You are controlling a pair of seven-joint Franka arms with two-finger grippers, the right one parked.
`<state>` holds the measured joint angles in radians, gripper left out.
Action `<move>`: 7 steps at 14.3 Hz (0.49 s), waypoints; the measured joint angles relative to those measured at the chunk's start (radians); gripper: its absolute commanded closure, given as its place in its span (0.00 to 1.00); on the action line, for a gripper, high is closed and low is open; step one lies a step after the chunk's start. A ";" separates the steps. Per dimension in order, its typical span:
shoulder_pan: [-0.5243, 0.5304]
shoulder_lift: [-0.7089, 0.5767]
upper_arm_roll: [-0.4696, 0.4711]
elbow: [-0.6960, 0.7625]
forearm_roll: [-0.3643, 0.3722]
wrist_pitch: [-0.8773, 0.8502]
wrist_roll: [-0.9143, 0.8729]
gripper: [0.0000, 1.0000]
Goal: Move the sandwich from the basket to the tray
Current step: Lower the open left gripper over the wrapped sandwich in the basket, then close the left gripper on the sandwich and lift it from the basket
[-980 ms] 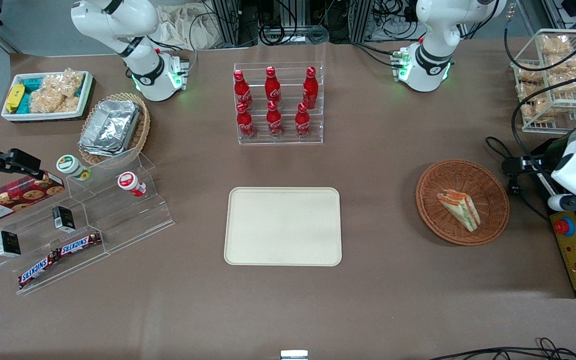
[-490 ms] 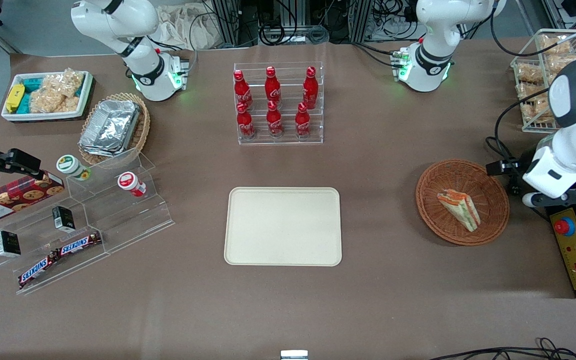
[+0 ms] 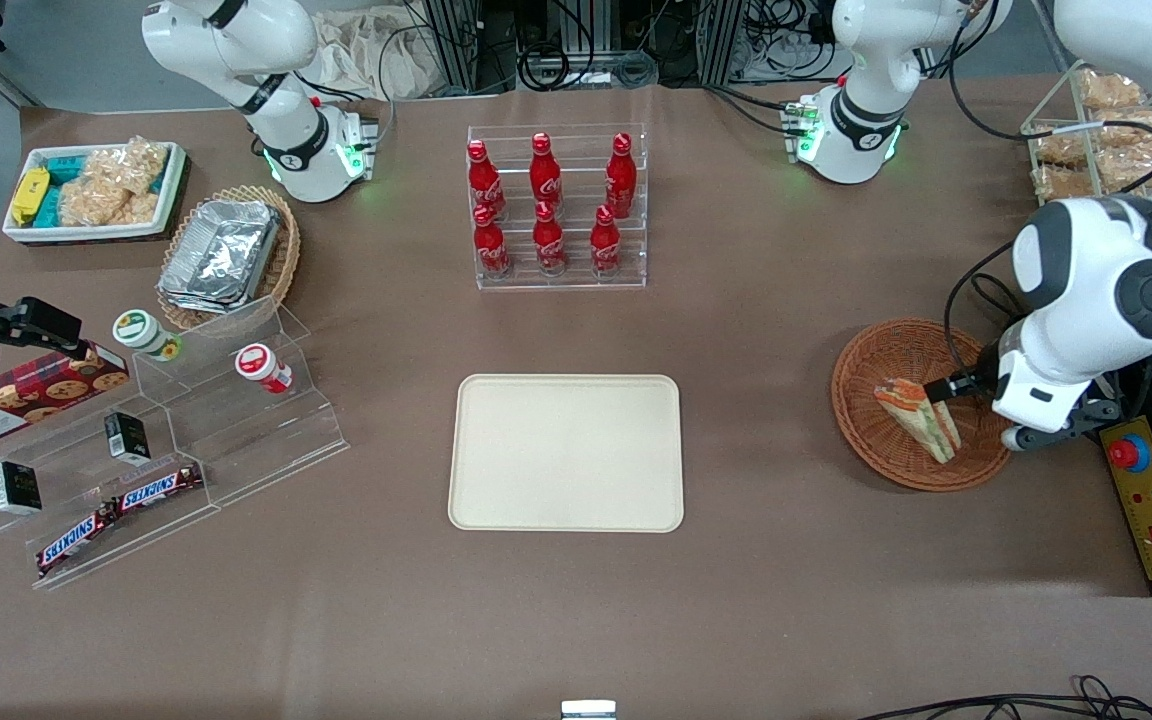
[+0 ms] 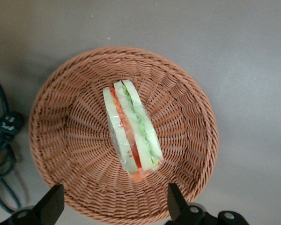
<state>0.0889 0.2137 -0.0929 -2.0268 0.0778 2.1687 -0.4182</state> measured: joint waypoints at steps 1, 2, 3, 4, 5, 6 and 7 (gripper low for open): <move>0.000 0.016 0.000 0.000 0.000 0.009 -0.023 0.01; 0.000 0.031 0.000 -0.001 0.000 0.021 -0.036 0.01; 0.000 0.047 0.000 -0.001 0.000 0.040 -0.055 0.01; 0.000 0.065 0.000 -0.002 0.000 0.072 -0.085 0.01; 0.000 0.082 0.000 -0.002 0.000 0.108 -0.115 0.01; 0.000 0.097 0.000 -0.002 0.000 0.140 -0.136 0.01; 0.000 0.111 0.000 -0.002 0.000 0.159 -0.148 0.01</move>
<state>0.0890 0.3247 -0.0929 -2.0288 0.0780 2.3281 -0.5658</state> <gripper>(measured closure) 0.009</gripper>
